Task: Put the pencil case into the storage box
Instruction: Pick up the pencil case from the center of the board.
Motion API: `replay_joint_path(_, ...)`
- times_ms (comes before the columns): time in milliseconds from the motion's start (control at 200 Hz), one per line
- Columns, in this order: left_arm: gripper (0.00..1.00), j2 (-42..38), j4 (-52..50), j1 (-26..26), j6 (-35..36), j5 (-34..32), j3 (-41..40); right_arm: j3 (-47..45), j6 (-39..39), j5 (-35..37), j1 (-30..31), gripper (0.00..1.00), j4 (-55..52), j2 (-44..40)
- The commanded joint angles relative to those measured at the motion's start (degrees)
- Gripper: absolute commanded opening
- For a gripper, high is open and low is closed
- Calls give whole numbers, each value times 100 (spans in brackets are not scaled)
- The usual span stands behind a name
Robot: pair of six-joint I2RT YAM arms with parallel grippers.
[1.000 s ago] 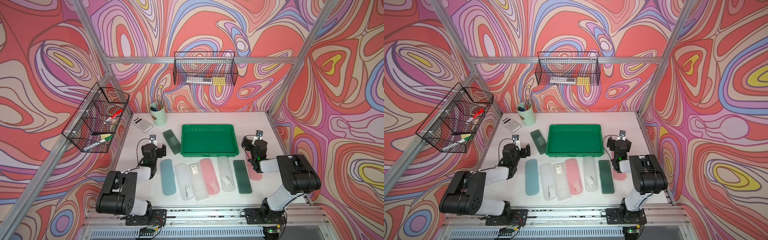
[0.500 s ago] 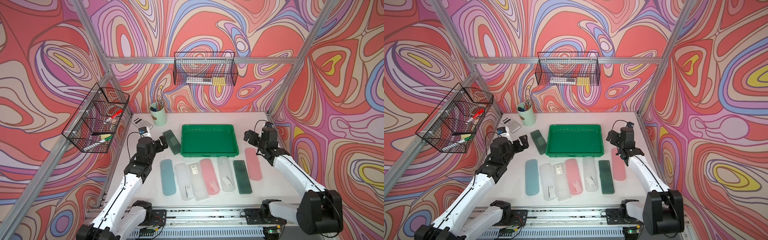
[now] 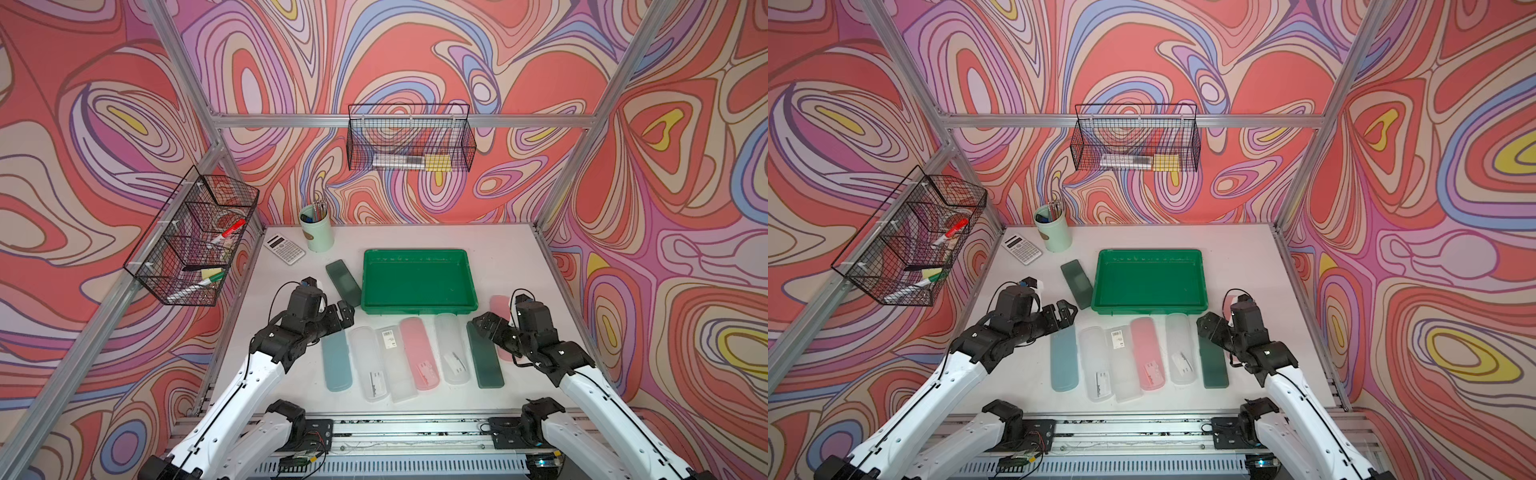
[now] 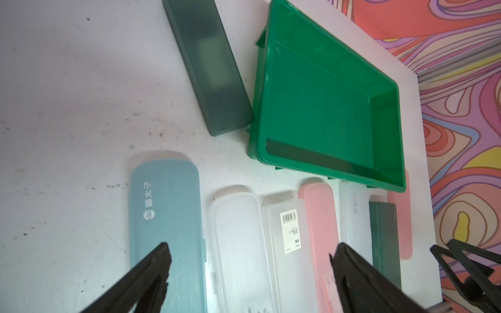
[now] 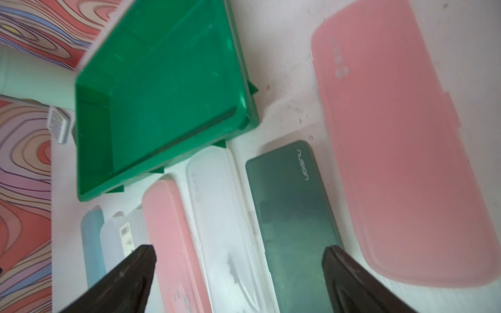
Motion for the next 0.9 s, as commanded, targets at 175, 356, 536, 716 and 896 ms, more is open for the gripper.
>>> replay_joint_path(175, 98, 186, 297, -234, -383, 371, -148, 545, 869, 1159, 700, 90, -1560, 680)
replay_joint_path(356, 98, 369, 433, -303, -346, 556, -4, 614, 1159, 1556, 1270, 91, -1782, 1185)
replay_joint_path(536, 99, 364, 431, -350, -306, 574, -7, 339, 1391, 1526, 1537, 91, -1756, 1243)
replay_joint_path(716, 99, 377, 474, -403, -304, 619, -33, 94, 1470, 1411, 1582, 91, -1659, 1247)
replay_joint_path(896, 99, 386, 567, -443, -367, 693, -86, 101, 1404, 1355, 1660, 91, -1501, 1586)
